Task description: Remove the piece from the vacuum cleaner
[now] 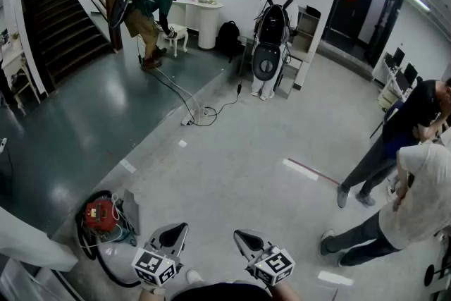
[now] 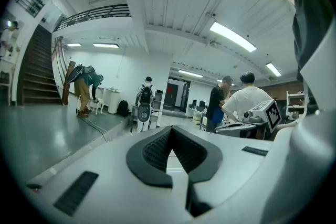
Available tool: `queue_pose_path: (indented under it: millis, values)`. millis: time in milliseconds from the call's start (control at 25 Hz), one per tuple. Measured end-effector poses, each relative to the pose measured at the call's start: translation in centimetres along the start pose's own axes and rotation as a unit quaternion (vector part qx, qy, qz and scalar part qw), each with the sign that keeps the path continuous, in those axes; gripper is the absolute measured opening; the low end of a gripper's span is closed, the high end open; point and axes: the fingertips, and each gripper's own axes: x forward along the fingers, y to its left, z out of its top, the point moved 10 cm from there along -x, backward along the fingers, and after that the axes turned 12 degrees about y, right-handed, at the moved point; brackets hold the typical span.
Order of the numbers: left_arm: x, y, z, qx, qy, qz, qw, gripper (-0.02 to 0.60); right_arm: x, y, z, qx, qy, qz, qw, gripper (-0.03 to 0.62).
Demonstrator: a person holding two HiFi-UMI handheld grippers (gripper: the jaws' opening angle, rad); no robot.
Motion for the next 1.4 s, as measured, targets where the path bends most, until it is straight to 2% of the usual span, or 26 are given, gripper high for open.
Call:
queue_pose_path:
  millis: [120, 320, 440, 600, 880, 1120, 1400]
  values:
    - [-1.1, 3.0, -0.5, -0.015, 0.003, 0.011, 0.9998, 0.017, 2.5, 0.3, 1.1, 0.006, -0.003, -0.001, 1.0, 0.026]
    - [-2.9, 6.1, -1.4, 0.0, 0.018, 0.029, 0.9994, 0.017, 6.2, 1.4, 2.5, 0.017, -0.013, 0.016, 1.0, 0.026]
    - [-3.9, 8.1, -1.7, -0.008, 0.017, 0.035, 0.9992, 0.017, 8.2, 2.3, 3.1, 0.013, -0.019, 0.024, 0.999, 0.026]
    - [-4.5, 10.2, -2.4, -0.009, 0.021, 0.04, 0.9989, 0.017, 10.7, 2.9, 3.4, 0.034, -0.023, 0.044, 0.998, 0.026]
    - [-4.2, 13.7, -3.6, -0.044, 0.036, 0.058, 0.9967, 0.017, 15.1, 1.8, 3.7, 0.067, -0.021, 0.075, 0.995, 0.026]
    - [-1.0, 18.7, -2.6, -0.038, 0.046, 0.081, 0.995, 0.017, 21.8, -1.7, 5.4, 0.065, -0.012, 0.092, 0.994, 0.026]
    - [6.0, 24.0, 2.7, -0.03, 0.046, 0.122, 0.991, 0.017, 28.9, -10.2, 10.9, 0.045, -0.006, 0.121, 0.992, 0.026]
